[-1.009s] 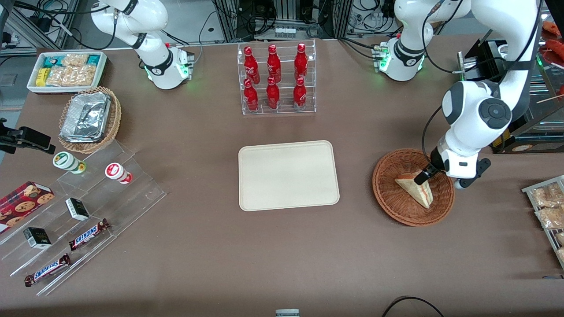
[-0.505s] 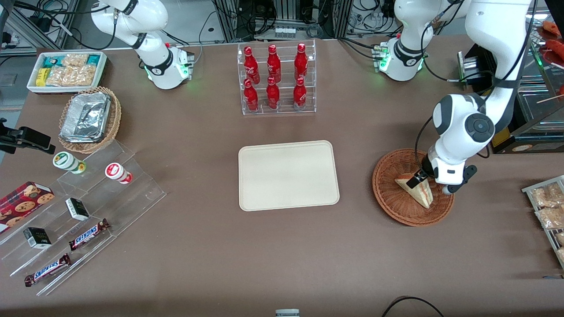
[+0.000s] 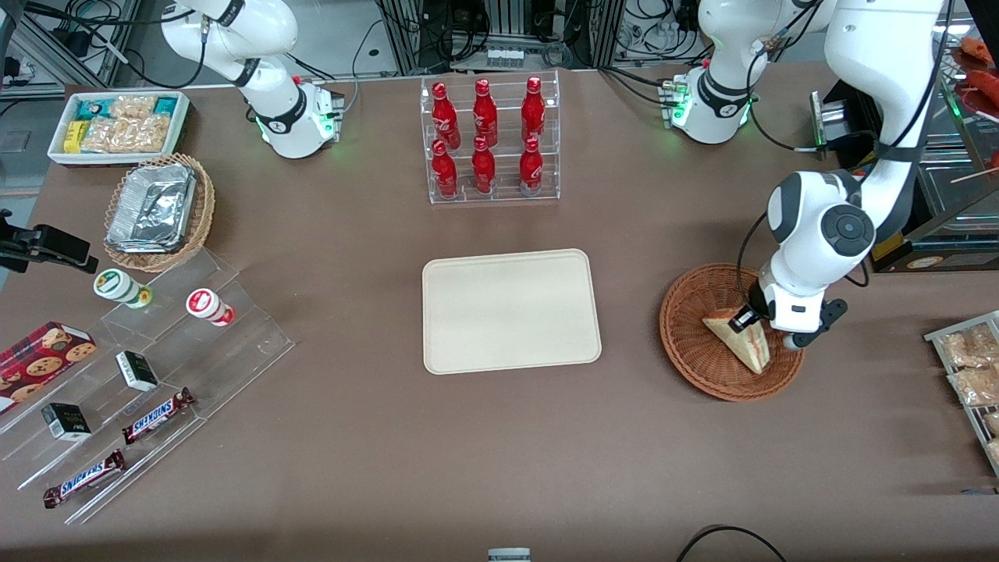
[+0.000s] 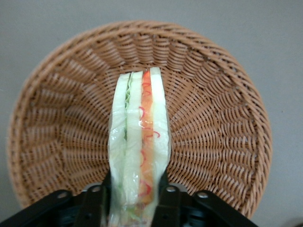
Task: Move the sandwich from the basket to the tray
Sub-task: 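Close the left gripper on the wrapped sandwich and lift it, then carry the sandwich over the cream tray and lower it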
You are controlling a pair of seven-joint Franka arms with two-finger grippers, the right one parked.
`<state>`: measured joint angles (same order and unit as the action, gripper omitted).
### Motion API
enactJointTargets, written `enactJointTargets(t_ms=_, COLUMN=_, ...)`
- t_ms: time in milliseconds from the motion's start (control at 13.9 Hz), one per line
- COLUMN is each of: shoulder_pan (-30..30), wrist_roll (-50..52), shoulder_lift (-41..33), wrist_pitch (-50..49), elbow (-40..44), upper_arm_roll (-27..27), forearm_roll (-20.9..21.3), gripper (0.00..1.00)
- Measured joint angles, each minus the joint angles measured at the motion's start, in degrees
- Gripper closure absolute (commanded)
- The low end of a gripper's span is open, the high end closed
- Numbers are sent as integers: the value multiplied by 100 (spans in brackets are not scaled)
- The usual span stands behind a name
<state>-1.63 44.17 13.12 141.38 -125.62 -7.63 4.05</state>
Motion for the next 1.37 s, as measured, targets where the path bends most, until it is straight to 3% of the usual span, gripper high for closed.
enactJointTargets(t_ms=216, shoulder_pan=2, wrist_roll=-240, shoulder_lift=-371, wrist_pitch=-1455, elbow=825, upper_arm_roll=-145, forearm_roll=42, gripper=100)
enactJointTargets(t_ms=505, shoulder_pan=32, wrist_roll=-307, shoulder_lift=-548, wrist_pitch=-3086, elbow=2276, upper_arm_roll=-1097, forearm_roll=38, gripper=100)
enactJointTargets(t_ms=865, shoulder_pan=162, wrist_roll=18, shoulder_lift=250, wrist_pitch=-2956, elbow=2760, upper_arm_roll=-2607, forearm_roll=65, gripper=100)
enactJointTargets(t_ms=1081, shoulder_pan=757, wrist_roll=357, shoulder_lift=1055, wrist_pitch=-2527, elbow=3251, upper_arm_roll=-2751, forearm_roll=342, gripper=100)
enactJointTargets(t_ms=1369, shoulder_pan=1549, wrist_roll=969, shoulder_lift=2109, wrist_pitch=-2496, elbow=3908, upper_arm_roll=-2745, forearm_roll=1235, gripper=100)
